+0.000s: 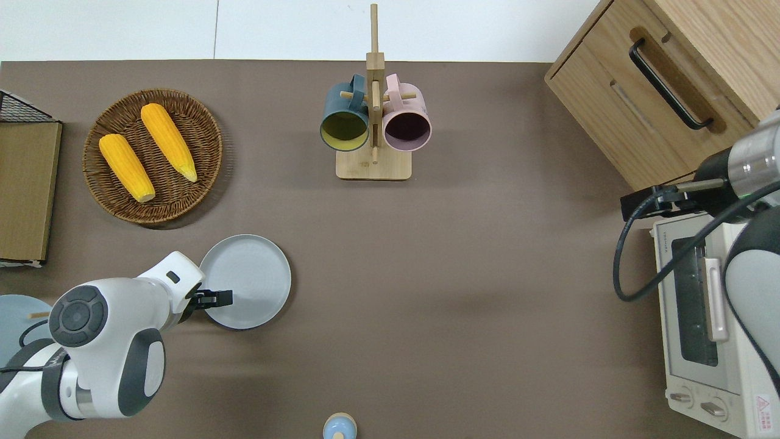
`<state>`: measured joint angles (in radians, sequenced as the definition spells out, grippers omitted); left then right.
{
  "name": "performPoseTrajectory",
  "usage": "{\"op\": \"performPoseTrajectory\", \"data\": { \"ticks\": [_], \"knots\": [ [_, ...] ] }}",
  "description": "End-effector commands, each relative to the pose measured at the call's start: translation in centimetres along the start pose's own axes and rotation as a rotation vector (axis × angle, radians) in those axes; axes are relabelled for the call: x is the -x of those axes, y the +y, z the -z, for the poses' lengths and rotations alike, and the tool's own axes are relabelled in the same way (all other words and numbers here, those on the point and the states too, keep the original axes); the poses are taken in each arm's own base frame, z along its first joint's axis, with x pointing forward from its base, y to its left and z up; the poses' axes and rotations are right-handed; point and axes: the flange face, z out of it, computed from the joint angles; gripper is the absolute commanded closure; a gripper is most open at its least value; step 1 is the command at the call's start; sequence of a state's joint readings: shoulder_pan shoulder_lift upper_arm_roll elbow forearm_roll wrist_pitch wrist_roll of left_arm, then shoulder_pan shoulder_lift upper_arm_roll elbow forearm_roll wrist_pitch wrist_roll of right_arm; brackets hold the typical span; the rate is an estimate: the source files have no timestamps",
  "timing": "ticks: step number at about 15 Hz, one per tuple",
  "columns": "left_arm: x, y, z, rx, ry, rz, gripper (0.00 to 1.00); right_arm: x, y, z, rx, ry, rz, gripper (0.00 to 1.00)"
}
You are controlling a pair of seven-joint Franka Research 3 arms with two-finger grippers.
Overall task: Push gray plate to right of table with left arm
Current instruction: 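Push the gray plate with the left gripper away from the basket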
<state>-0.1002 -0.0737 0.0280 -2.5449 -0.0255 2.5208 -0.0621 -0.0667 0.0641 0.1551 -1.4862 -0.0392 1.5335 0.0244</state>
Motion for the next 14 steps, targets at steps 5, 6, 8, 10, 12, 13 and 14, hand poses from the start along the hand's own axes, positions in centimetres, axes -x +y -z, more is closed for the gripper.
{"op": "performPoseTrajectory", "data": {
  "ticks": [5,6,8,10,12,13,14],
  "knots": [
    [0.14,-0.18,-0.51,0.005,0.008,0.023,0.28,0.28,-0.03,0.29,-0.006,-0.003,-0.004,0.017],
    [0.15,-0.25,-0.64,0.004,0.006,0.024,0.45,0.28,-0.03,0.37,-0.006,-0.002,-0.004,0.017],
    [0.15,-0.39,-0.71,0.003,0.004,0.028,0.77,0.28,-0.03,0.29,-0.006,-0.003,-0.004,0.017],
    [0.10,-0.46,-0.72,0.004,0.004,0.022,0.99,0.28,-0.03,0.30,-0.006,-0.003,-0.006,0.017],
    [0.06,-0.81,-0.70,0.003,0.006,0.016,1.00,0.28,-0.03,0.29,-0.006,-0.003,-0.004,0.017],
    [0.05,-0.88,-0.70,0.003,0.006,0.019,1.00,0.28,-0.03,0.29,-0.006,-0.003,-0.004,0.017],
    [0.05,-0.88,-0.70,0.003,0.006,0.018,1.00,0.28,-0.03,0.29,-0.006,-0.003,-0.004,0.017]
  ]
}}
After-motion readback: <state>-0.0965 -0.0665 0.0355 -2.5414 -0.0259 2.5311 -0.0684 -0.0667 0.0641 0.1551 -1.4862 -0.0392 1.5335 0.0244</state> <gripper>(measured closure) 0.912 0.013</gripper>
